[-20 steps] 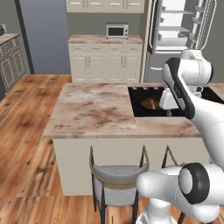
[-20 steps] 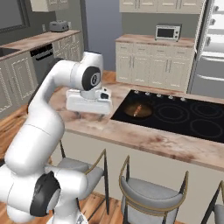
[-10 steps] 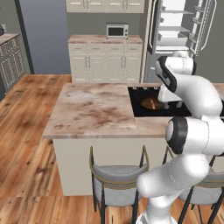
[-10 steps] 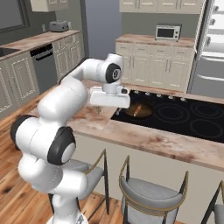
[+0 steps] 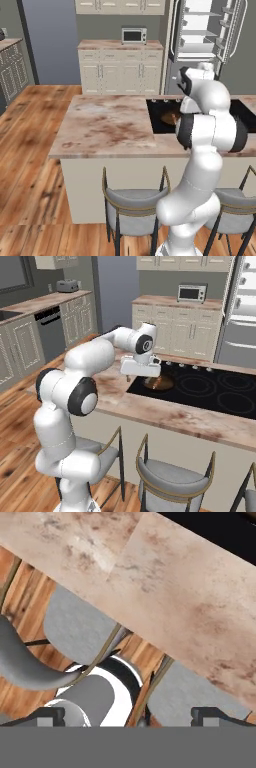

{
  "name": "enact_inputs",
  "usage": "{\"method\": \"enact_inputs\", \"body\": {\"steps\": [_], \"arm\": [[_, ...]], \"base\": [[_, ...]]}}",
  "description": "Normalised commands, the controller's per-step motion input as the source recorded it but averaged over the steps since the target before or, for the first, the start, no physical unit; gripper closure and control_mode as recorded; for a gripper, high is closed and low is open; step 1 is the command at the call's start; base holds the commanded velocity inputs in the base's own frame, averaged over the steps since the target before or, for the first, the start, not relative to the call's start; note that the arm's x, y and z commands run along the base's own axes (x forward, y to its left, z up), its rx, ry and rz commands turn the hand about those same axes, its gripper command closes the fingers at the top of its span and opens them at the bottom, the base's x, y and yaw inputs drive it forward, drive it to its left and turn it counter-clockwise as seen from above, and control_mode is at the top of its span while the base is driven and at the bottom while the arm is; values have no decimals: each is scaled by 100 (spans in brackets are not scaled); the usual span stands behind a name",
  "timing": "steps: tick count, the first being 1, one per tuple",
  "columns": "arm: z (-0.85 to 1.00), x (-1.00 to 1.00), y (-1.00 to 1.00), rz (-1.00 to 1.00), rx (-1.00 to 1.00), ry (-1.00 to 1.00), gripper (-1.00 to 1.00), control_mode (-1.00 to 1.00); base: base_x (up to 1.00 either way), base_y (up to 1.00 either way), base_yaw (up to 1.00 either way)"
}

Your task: Place the cold items (pear and sweet potato) from the fridge in one tupperware on the dining counter. Place the warm items (kebab skewer and hot dog) in the stove area in another tupperware.

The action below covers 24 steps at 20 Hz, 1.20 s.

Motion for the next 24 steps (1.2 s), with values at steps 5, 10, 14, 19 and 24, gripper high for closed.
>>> {"method": "enact_inputs", "body": {"steps": [5,10,14,19,24], "arm": [[-31,84,-6,-2,0,5,-100,-100],[-27,85,-6,0,0,9,-100,-100],[-26,67,-19,-1,0,7,-100,-100],[-24,46,-17,-3,0,0,-100,-100],[-45,11,-5,0,0,-27,-100,-100]], "base": [[0,0,0],[0,0,0],[0,0,0],[0,0,0],[0,0,0]]}}
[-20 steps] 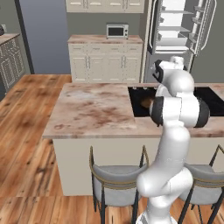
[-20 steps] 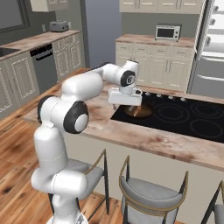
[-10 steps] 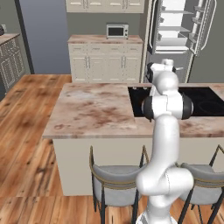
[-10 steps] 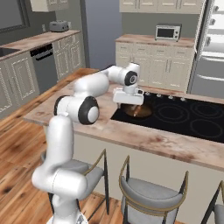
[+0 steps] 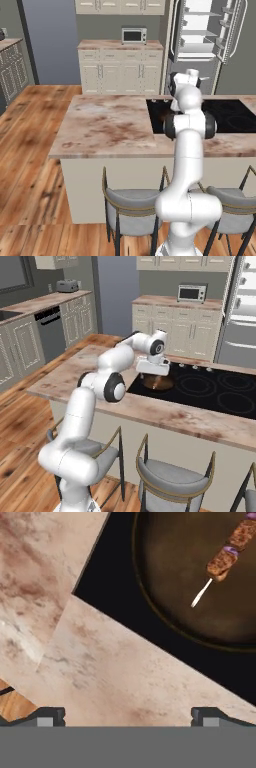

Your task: Place the cold items (pear and sweet potato) from the fridge in one tupperware on the dining counter. Place the warm items (kebab skewer and hot dog) in the stove area in another tupperware.

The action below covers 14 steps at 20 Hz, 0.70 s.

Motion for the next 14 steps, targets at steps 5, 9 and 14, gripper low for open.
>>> {"method": "enact_inputs", "body": {"steps": [5,9,14], "arm": [[-24,-6,0,-6,-1,-51,-100,-100],[-48,-30,18,-27,-17,-23,-100,-100],[-2,2,15,-30,-12,21,-100,-100]], "base": [[0,0,0],[0,0,0],[0,0,0]]}}
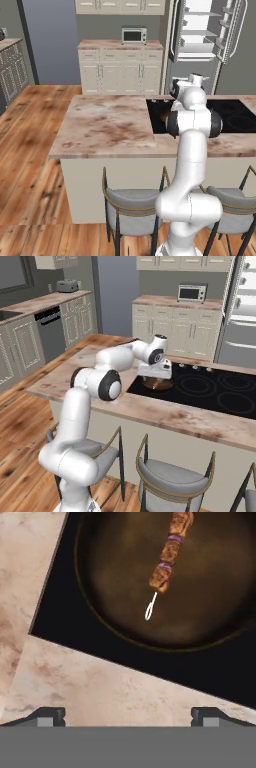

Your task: Place the cold items (pear and sweet potato) from the fridge in one tupperware on the dining counter. Place the warm items (kebab skewer and hot dog) in the stove area in another tupperware.

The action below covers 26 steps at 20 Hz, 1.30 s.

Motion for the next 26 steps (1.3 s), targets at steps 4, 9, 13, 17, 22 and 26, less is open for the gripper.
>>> {"method": "enact_inputs", "body": {"steps": [4,9,13,17,22,26], "arm": [[-5,16,3,-21,0,0,-100,-100],[-3,28,-1,-12,0,3,-100,-100],[-9,25,-1,-11,0,1,-100,-100],[-3,24,-14,-2,0,-1,-100,-100],[-10,21,-17,0,0,0,-100,-100],[-18,16,-6,0,0,-2,-100,-100]], "base": [[0,0,0],[0,0,0],[0,0,0],[0,0,0],[0,0,0],[0,0,0]]}}
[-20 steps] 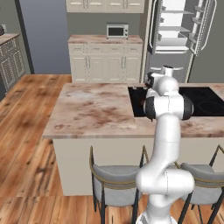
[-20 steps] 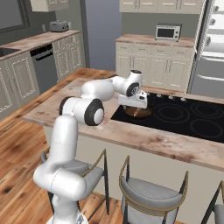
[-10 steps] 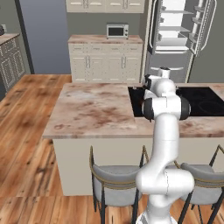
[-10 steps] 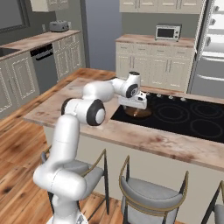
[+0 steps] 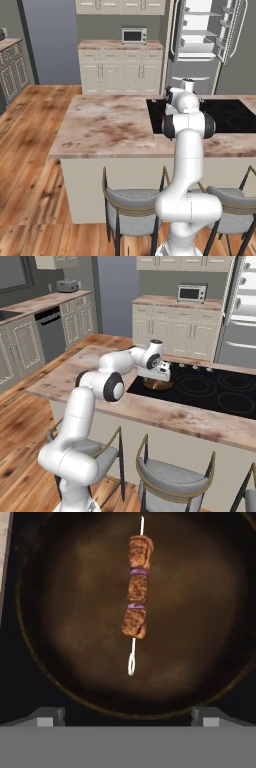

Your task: Place the cold items (pear and sweet potato) from the fridge in one tupperware on the dining counter. Place the warm items (kebab skewer and hot dog) in the stove area in another tupperware.

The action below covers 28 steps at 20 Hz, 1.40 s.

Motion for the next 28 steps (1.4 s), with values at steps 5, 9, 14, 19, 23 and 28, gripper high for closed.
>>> {"method": "enact_inputs", "body": {"steps": [5,9,14,19,23,28], "arm": [[-19,11,-6,0,0,-2,-100,-100],[-16,12,0,0,0,-1,-100,-100],[-12,4,0,0,0,-7,-100,-100],[-16,5,0,0,0,-5,-100,-100],[-23,7,0,0,0,-1,-100,-100],[-23,6,0,0,0,0,-100,-100]], "base": [[0,0,0],[0,0,0],[0,0,0],[0,0,0],[0,0,0],[0,0,0]]}}
